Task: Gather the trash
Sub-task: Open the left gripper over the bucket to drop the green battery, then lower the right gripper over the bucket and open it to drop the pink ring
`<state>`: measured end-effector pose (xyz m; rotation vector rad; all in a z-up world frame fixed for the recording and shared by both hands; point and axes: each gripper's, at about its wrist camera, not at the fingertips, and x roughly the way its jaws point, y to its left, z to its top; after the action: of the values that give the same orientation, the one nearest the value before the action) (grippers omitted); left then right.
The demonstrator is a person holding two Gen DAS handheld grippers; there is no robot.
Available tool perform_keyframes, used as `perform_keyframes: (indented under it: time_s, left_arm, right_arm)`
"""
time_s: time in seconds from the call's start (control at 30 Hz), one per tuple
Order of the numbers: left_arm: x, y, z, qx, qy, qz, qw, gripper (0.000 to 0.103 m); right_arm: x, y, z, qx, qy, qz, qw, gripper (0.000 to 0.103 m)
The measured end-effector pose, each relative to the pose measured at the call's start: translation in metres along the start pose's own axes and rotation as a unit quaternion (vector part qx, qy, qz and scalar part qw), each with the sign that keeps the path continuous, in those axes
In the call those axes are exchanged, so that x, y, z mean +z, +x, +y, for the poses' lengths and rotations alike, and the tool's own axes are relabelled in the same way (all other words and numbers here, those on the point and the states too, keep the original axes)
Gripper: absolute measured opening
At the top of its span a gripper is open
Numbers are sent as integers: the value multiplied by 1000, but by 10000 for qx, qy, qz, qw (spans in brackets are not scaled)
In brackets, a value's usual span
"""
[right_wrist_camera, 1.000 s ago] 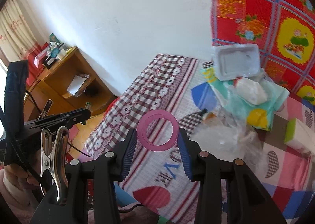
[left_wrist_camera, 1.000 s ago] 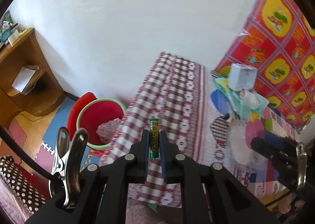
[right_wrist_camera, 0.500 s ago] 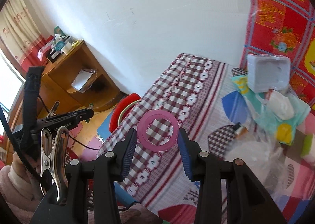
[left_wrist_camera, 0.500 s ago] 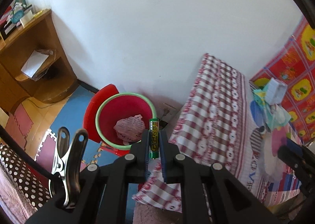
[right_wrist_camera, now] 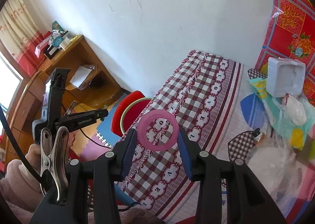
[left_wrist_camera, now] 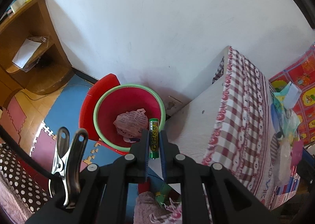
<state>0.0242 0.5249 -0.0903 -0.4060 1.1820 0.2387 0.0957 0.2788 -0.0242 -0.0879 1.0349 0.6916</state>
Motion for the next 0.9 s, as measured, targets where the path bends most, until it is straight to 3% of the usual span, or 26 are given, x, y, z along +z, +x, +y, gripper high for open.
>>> perform_keyframes:
  time_s: [0.5,0.9]
  left_arm:
    - [25,46,19,91,204,194,9996,11]
    - [23,36,23,125,75,122,9998,24]
  right_arm:
    - [1,11,2,-241,213,106,9994,43]
    - [5,21,9,-193,162,182,9995,43]
